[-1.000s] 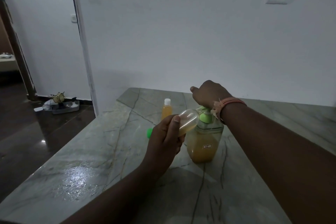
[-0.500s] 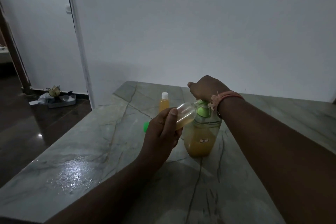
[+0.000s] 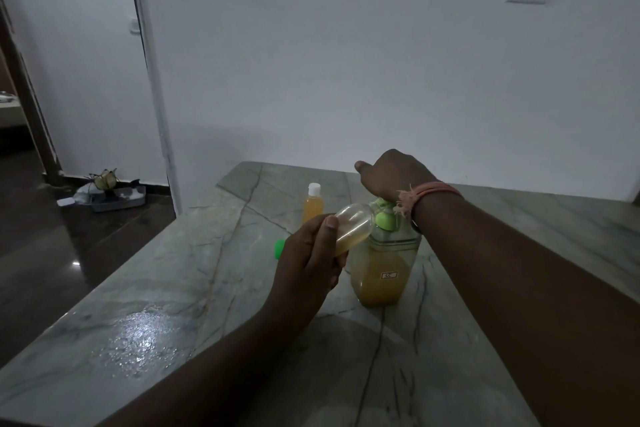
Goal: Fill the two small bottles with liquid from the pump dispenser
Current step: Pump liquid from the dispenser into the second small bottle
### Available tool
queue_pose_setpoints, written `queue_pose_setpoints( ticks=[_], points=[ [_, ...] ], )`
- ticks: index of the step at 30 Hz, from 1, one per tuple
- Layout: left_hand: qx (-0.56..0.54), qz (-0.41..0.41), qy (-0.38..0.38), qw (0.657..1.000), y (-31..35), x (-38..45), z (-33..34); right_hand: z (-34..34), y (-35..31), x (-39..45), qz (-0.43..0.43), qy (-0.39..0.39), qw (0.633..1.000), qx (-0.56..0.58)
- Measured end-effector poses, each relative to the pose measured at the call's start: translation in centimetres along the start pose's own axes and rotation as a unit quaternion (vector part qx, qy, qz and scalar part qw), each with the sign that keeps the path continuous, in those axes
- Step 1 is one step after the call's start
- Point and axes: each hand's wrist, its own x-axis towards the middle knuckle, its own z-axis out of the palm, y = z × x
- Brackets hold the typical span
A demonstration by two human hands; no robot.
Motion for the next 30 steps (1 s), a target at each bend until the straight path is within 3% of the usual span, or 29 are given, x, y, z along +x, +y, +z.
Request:
queue_pose_setpoints(
  ticks=[3, 8, 18, 21, 30],
  points=[
    [-0.003, -0.001, -0.001, 1.000, 0.1, -0.1, 0.0, -0.3, -0.2, 0.1, -0.005, -0.005, 1.000, -0.017],
    [0.003, 0.004, -0.004, 1.000, -0.2, 0.1, -0.1, 0.5, 0.9, 0.4, 0.006, 0.020, 0.998, 0.063],
    [0.003, -0.011, -0.003, 1.000, 0.2, -0.2, -0.1, -0.5, -0.1, -0.2, -0.009, 0.005, 1.000, -0.009],
    [0.004, -0.001, -0.004, 1.000, 0.2, 0.0, -0.1, -0.2, 0.1, -0.1, -0.015, 0.036, 0.999, 0.025],
    [0.010, -0.004, -0.005, 1.000, -0.1, -0.1, -0.2, 0.2, 0.1, 0.0, -0.010, -0.004, 1.000, 0.005]
  ],
)
